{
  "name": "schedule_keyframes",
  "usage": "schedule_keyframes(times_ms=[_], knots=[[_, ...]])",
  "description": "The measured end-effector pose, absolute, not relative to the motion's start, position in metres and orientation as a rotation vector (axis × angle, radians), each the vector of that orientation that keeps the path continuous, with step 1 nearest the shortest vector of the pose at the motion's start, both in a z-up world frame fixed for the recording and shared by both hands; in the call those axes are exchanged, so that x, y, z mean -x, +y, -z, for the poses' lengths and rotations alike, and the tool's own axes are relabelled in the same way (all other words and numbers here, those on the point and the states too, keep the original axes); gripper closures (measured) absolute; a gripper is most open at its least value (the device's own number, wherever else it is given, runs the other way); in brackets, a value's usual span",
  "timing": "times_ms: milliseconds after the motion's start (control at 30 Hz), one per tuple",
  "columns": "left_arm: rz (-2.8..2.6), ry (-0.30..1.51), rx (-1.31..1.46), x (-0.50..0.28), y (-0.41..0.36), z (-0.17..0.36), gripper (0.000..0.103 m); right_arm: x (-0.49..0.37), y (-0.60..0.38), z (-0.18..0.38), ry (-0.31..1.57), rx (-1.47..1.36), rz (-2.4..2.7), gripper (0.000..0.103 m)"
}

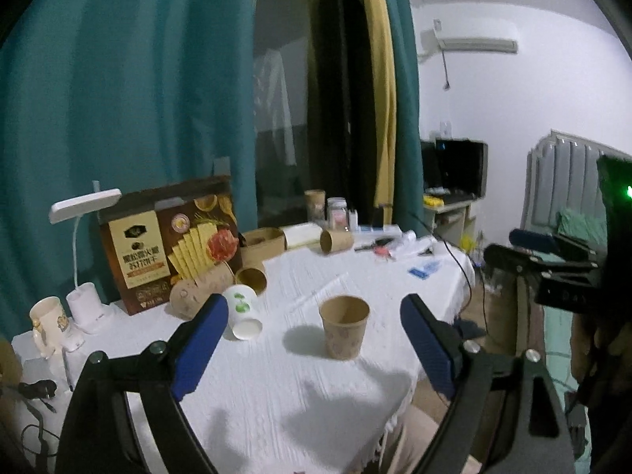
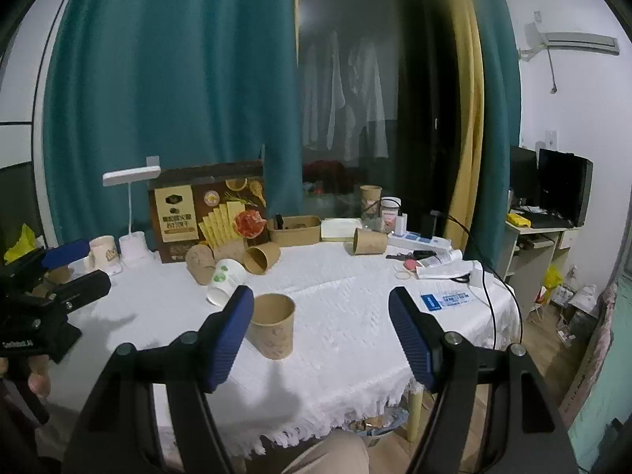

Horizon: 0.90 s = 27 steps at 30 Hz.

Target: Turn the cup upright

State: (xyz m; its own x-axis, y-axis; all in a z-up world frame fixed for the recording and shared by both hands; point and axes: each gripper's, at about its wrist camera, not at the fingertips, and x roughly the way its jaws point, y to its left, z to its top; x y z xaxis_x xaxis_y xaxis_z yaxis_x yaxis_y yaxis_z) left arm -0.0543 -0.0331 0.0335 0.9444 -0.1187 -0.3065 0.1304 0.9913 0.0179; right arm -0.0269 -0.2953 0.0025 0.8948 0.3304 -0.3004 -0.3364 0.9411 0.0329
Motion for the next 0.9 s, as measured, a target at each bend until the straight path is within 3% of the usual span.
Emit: schedule_keyframes(times_ms=[133,900], knots=[[0.109,0.283,-0.008,0.061,-0.023,-0.034,0.005,0.028,-0.288,-0.002,0.317,0.025,-0.352,0.03],[0.081,0.342,0.016,0.052,-0.004,-0.011,0.005,0.005,-0.26,0.021,0.388,0.043,-0.37,0.03]])
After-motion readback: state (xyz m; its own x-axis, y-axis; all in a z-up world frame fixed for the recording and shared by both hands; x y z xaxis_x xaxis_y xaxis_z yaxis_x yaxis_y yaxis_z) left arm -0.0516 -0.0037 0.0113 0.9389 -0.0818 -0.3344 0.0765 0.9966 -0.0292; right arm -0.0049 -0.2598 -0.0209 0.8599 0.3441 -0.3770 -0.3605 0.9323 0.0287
